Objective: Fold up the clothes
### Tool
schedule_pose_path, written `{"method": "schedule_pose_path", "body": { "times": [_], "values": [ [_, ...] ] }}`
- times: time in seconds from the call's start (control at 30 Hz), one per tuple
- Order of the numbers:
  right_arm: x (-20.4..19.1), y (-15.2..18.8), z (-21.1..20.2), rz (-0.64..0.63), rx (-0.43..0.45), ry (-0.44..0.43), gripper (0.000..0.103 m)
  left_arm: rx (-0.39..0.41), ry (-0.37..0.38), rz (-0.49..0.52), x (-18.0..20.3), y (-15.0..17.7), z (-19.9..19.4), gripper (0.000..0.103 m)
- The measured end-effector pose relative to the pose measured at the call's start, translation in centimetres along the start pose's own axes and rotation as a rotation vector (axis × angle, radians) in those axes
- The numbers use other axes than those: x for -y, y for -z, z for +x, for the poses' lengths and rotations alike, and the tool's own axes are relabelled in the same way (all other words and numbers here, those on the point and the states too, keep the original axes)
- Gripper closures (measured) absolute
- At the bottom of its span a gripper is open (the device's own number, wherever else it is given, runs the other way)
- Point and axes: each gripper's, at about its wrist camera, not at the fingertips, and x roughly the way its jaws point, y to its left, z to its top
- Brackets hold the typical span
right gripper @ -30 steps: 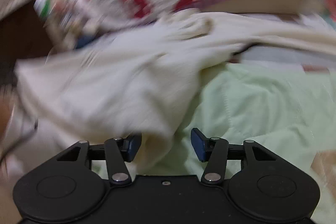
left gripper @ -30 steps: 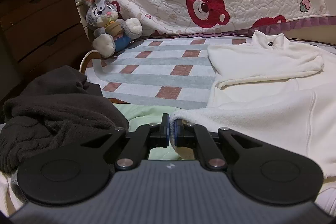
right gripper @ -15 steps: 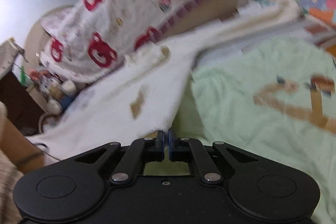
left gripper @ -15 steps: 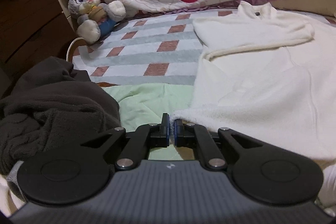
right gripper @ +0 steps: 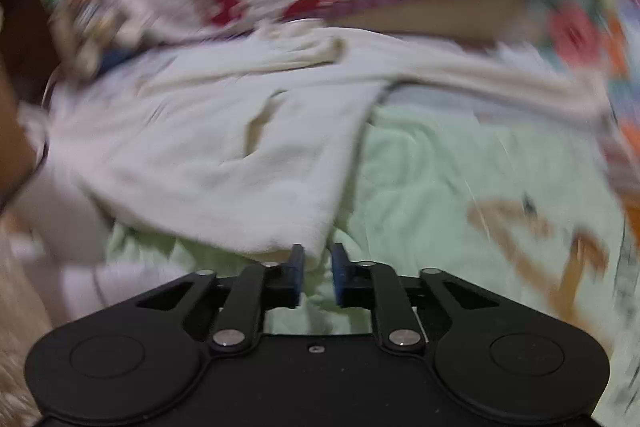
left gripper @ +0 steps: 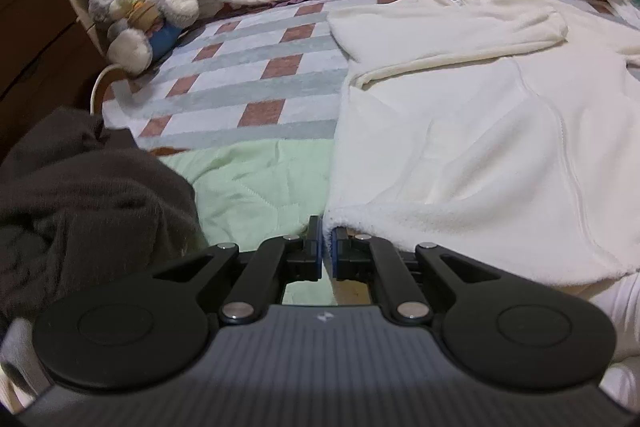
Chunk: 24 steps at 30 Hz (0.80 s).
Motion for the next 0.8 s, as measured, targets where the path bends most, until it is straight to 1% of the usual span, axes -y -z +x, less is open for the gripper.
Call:
{"method": "schedule_pose_path", "body": {
  "times": [0.1, 0.13, 0.17, 0.27, 0.4, 0.43, 0.47, 0.53, 0.57, 0.6, 0.67, 0.73, 0.77, 0.8],
  "values": [
    [-1.3, -1.1, 0.8, -0.201, -0.047, -0.046, 0.072, 0.015, 0.017, 0.001, -0.3, -0.9, -0.1, 0.099],
    [-1.6, -1.5, 1.1, -0.255, -0.075, -0.067, 0.066, 0.021, 0.023, -0.002, -0.4, -1.2, -0.1, 0.099],
    [-1.9, -1.5, 1.3, -0.304, -0.088, -0.064, 0.064, 0.028, 0.031, -0.003, -0.4, -1.6, -0.2, 0.099],
    [-2.8, -1.3, 1.9, -0.440, -0.103, -0.025, 0.064, 0.037, 0.035, 0.003, -0.3, -2.3, 0.1, 0.098],
    [-3.7, -1.0, 2.9, -0.550, -0.091, 0.064, 0.065, 0.037, 0.035, 0.011, 0.2, -2.6, 0.5, 0.098],
    [-3.6, -1.0, 2.8, -0.542, -0.068, 0.076, 0.067, 0.036, 0.032, 0.014, 0.3, -2.6, 0.6, 0.098],
    [-3.4, -1.1, 2.6, -0.525, -0.041, 0.083, 0.072, 0.035, 0.030, 0.017, 0.4, -2.6, 0.7, 0.098],
    [-2.8, -1.4, 2.6, -0.459, -0.021, 0.089, 0.079, 0.032, 0.031, 0.011, 0.3, -2.6, 0.9, 0.098],
    [-2.5, -1.5, 2.7, -0.424, -0.013, 0.092, 0.079, 0.030, 0.031, 0.008, 0.2, -2.5, 1.0, 0.098],
    [-2.4, -1.4, 3.0, -0.419, -0.015, 0.103, 0.079, 0.028, 0.032, 0.004, 0.2, -2.5, 1.1, 0.098],
    [-2.5, -1.0, 3.9, -0.447, -0.024, 0.119, 0.079, 0.024, 0.035, -0.007, 0.0, -2.4, 1.2, 0.098],
    [-2.6, -0.7, 4.4, -0.464, 0.002, 0.123, 0.078, 0.022, 0.045, -0.024, -0.2, -2.4, 1.3, 0.098],
    [-2.7, -0.7, 4.5, -0.463, 0.029, 0.126, 0.081, 0.020, 0.051, -0.033, -0.3, -2.3, 1.3, 0.098],
    [-2.3, -1.1, 4.1, -0.419, 0.063, 0.111, 0.095, 0.017, 0.058, -0.042, -0.5, -2.3, 1.3, 0.099]
  ]
}}
